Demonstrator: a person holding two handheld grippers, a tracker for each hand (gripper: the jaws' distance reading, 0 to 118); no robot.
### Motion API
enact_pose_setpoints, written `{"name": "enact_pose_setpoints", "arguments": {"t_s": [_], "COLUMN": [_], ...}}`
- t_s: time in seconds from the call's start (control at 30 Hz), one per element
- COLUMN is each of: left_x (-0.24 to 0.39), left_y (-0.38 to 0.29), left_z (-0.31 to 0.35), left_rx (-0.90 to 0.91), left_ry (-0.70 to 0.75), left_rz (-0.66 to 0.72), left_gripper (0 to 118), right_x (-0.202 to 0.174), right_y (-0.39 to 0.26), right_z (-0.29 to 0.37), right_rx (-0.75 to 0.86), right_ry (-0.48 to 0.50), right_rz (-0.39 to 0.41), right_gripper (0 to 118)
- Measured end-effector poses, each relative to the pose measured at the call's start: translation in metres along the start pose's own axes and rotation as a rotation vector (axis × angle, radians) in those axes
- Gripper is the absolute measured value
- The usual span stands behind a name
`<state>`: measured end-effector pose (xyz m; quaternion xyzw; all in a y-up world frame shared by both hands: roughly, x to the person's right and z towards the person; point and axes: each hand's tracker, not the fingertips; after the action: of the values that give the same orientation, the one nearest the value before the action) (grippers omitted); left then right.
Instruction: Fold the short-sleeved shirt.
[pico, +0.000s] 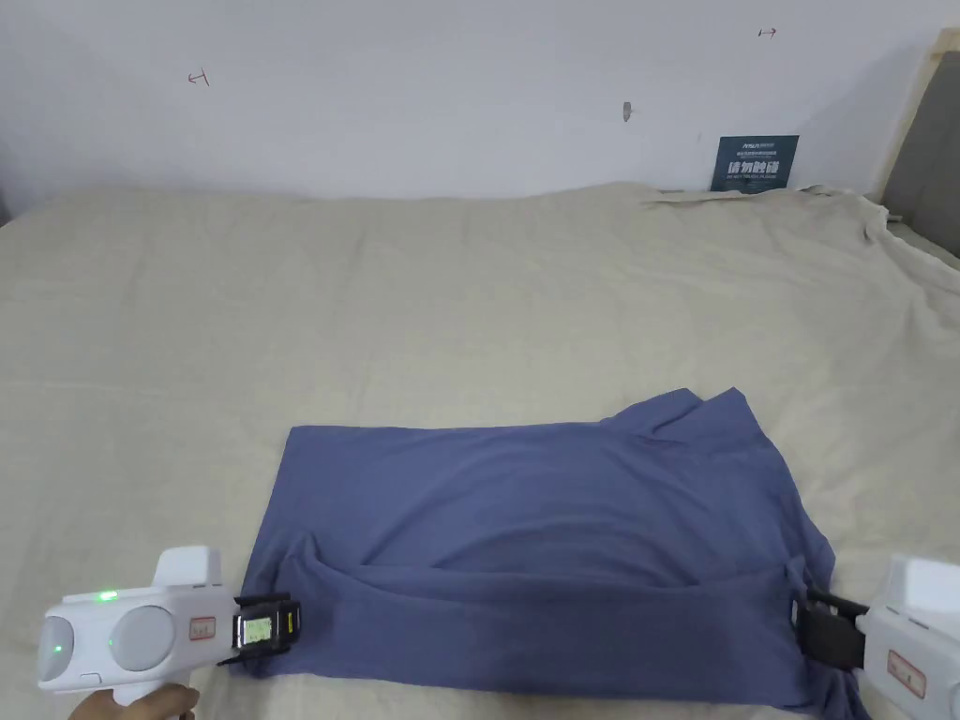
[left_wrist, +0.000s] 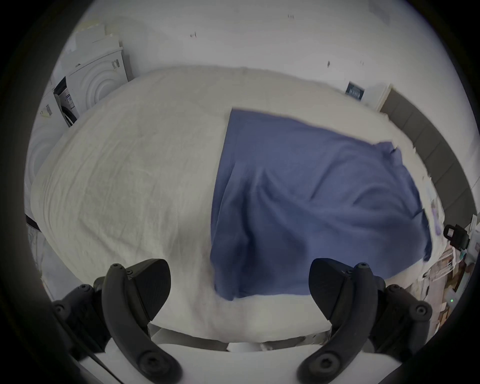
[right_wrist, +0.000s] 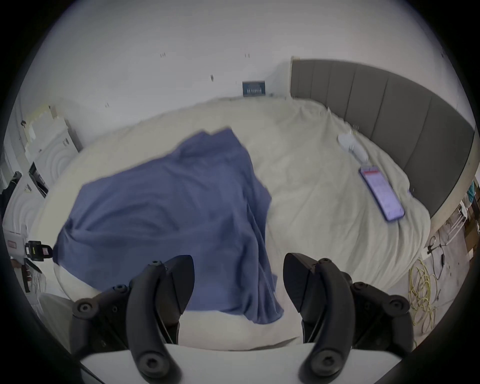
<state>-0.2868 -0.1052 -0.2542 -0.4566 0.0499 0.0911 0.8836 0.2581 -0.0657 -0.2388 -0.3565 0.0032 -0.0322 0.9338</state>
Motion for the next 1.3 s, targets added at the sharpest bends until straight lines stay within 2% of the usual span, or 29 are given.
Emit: {"name": "enact_pose_setpoints", "arguments": {"t_s": [0.27, 0.33, 0.37, 0.43, 0.47, 0.5, 0.53, 0.57, 0.6, 0.63, 0.97, 1.17, 1.3], "left_x": [0.025, 0.032, 0.036, 0.044, 0.047, 0.052, 0.056, 0.06, 0.063, 0.067, 0.074, 0.054, 0.036], "left_y": [0.043, 0.05, 0.052, 0.051, 0.051, 0.05, 0.05, 0.051, 0.053, 0.055, 0.104, 0.164, 0.204], "left_z": [0.065, 0.076, 0.08, 0.088, 0.09, 0.091, 0.091, 0.09, 0.087, 0.086, 0.029, -0.043, -0.098], "left_rx": [0.246, 0.313, 0.36, 0.451, 0.482, 0.504, 0.521, 0.519, 0.519, 0.519, 0.42, 0.281, 0.171], "left_ry": [-0.017, -0.035, -0.029, -0.019, -0.024, -0.011, -0.004, -0.01, -0.026, -0.046, -0.056, -0.051, -0.047], "left_rz": [-0.033, -0.032, -0.033, -0.048, -0.057, -0.072, -0.078, -0.085, -0.095, -0.105, -0.158, -0.179, -0.125], "left_gripper": [111, 106, 97, 69, 62, 62, 34, 16, 6, 0, 0, 0, 0], "right_x": [-0.024, -0.029, -0.032, -0.038, -0.04, -0.042, -0.044, -0.047, -0.05, -0.05, -0.056, -0.061, -0.053], "right_y": [0.053, 0.06, 0.062, 0.065, 0.066, 0.067, 0.069, 0.07, 0.071, 0.073, 0.095, 0.112, 0.122], "right_z": [0.048, 0.055, 0.058, 0.062, 0.064, 0.066, 0.065, 0.065, 0.064, 0.063, 0.021, -0.011, -0.042], "right_rx": [0.239, 0.285, 0.312, 0.359, 0.371, 0.386, 0.393, 0.405, 0.41, 0.417, 0.396, 0.369, 0.343], "right_ry": [0.05, 0.052, 0.044, 0.021, 0.017, 0.021, 0.03, 0.024, 0.024, 0.034, 0.057, 0.042, 0.029], "right_rz": [0.037, 0.044, 0.046, 0.063, 0.068, 0.077, 0.084, 0.093, 0.098, 0.117, 0.117, 0.103, 0.085], "right_gripper": [74, 74, 73, 70, 68, 68, 48, 22, 0, 0, 0, 0, 0]}}
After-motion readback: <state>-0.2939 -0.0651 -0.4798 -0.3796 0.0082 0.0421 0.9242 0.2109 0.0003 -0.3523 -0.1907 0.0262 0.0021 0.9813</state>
